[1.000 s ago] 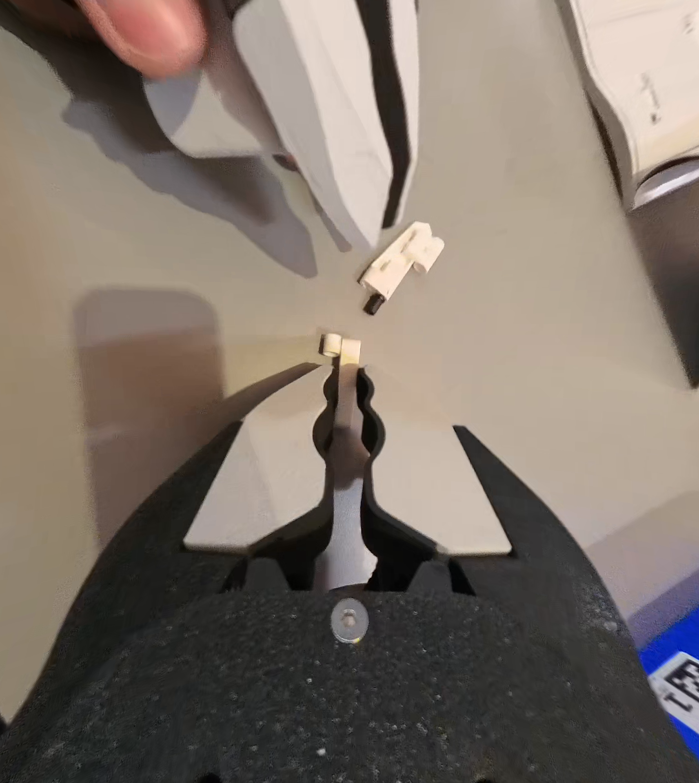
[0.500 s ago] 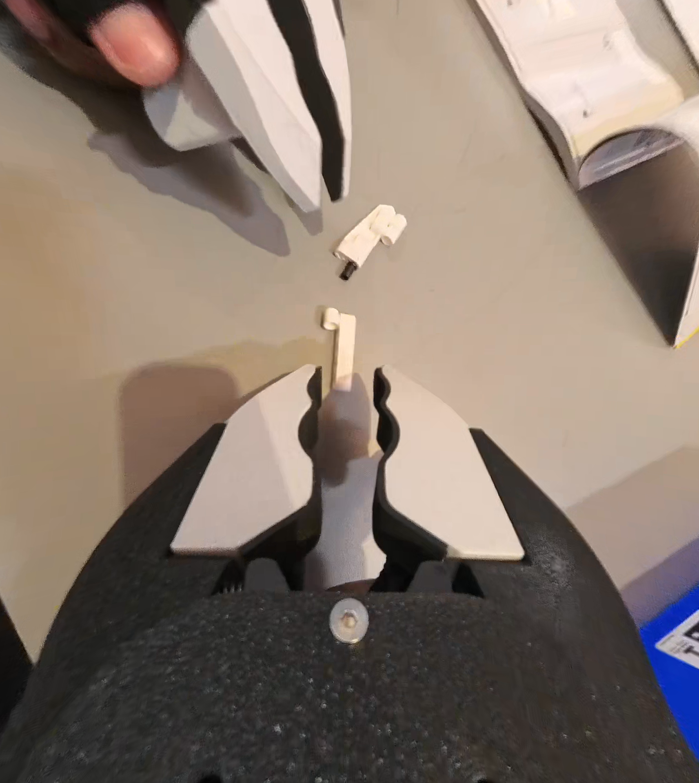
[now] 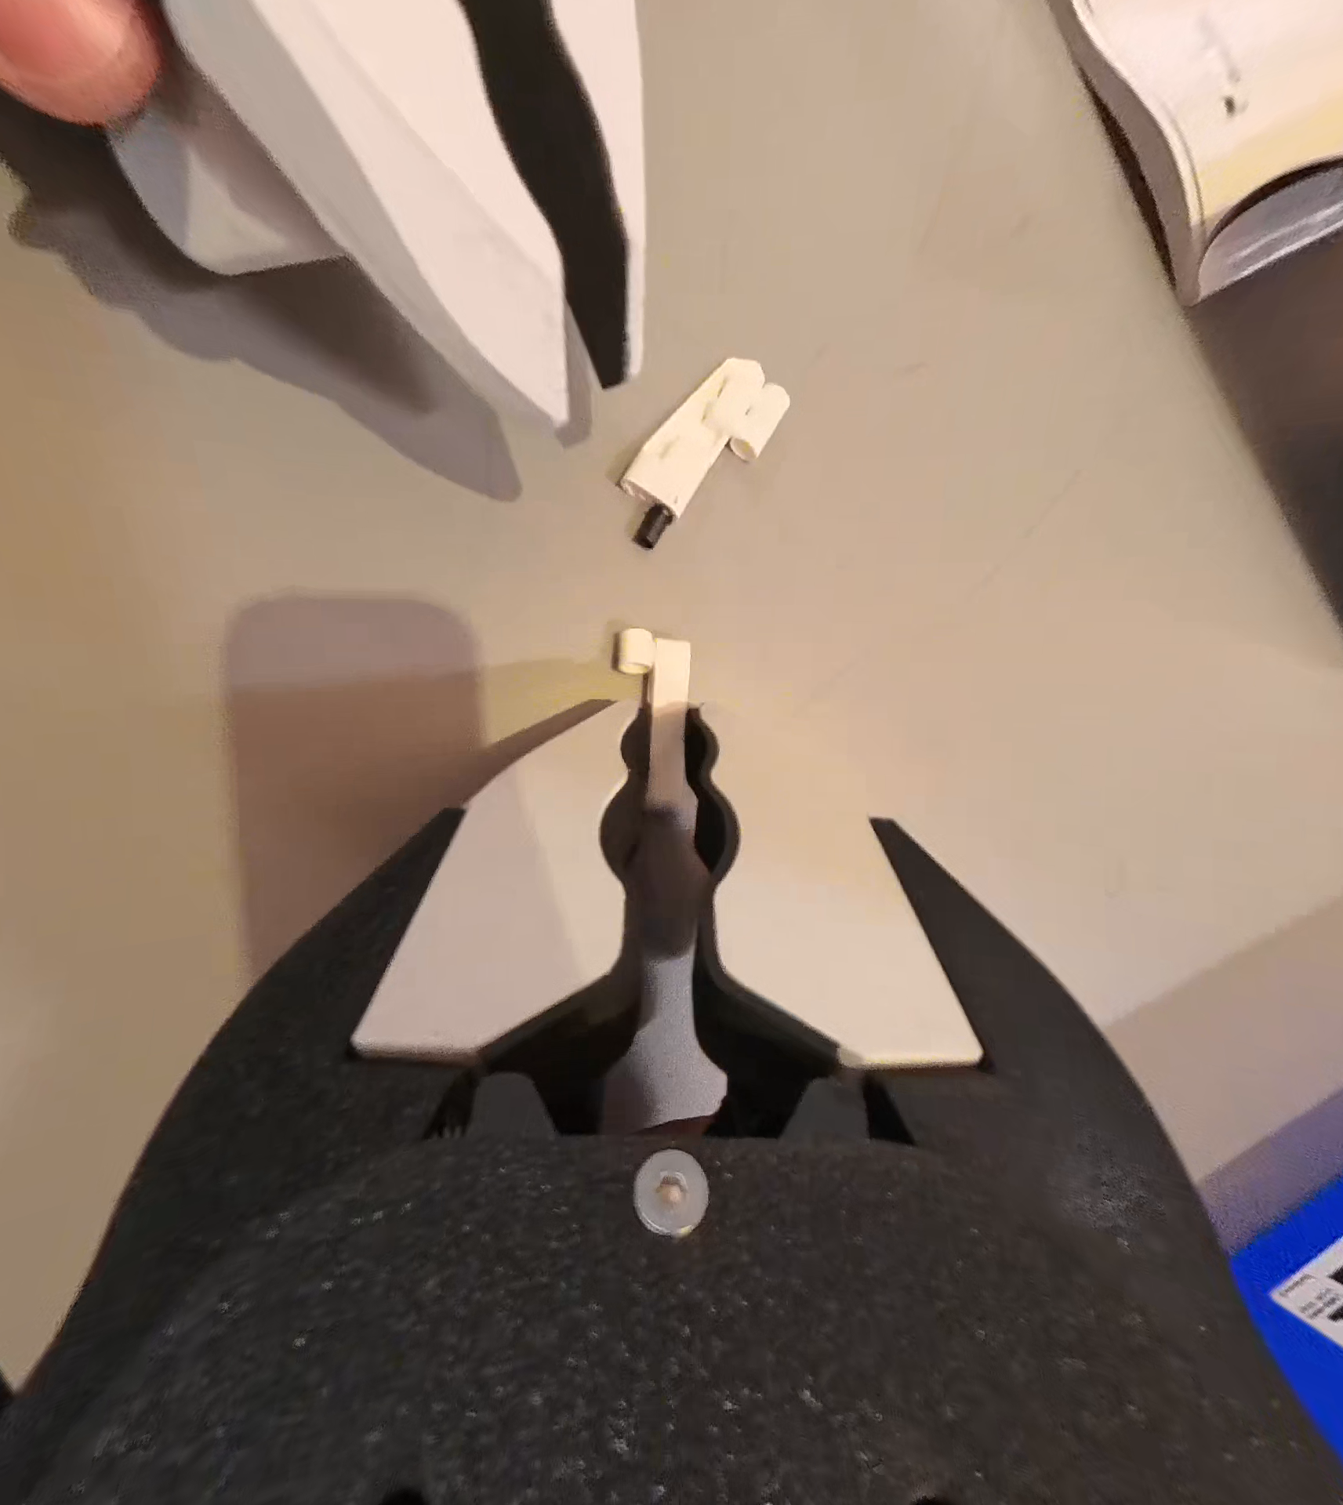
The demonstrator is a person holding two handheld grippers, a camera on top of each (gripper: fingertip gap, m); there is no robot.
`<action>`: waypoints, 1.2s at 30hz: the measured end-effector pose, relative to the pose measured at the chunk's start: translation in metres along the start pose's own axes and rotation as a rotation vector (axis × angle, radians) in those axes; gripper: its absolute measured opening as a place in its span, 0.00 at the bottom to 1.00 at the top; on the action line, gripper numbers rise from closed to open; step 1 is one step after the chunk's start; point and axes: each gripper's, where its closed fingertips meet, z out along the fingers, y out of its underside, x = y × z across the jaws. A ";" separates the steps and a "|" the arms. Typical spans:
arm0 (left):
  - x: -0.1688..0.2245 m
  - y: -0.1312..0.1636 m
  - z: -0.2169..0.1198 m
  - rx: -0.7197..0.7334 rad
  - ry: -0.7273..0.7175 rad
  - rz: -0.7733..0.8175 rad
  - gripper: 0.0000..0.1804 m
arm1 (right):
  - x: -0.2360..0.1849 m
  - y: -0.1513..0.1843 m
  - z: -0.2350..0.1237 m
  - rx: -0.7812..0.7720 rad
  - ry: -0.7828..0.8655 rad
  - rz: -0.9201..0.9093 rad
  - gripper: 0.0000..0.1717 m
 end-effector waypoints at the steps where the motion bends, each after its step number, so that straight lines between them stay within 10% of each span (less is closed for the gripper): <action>1: 0.000 0.000 0.000 0.002 0.002 0.000 0.10 | 0.000 0.000 0.000 -0.002 -0.013 0.026 0.05; 6: -0.003 -0.013 -0.007 0.087 -0.003 0.027 0.10 | 0.006 -0.029 -0.011 0.231 -0.143 0.315 0.04; 15: 0.027 -0.062 -0.049 0.485 0.282 0.068 0.10 | 0.008 -0.107 -0.078 0.979 -0.879 0.903 0.04; 23: 0.045 -0.067 -0.063 0.583 0.552 -0.057 0.10 | -0.016 -0.128 -0.082 1.061 -1.159 0.932 0.04; 36: 0.045 -0.064 -0.062 0.570 0.541 -0.022 0.05 | -0.014 -0.127 -0.072 1.020 -1.068 0.908 0.06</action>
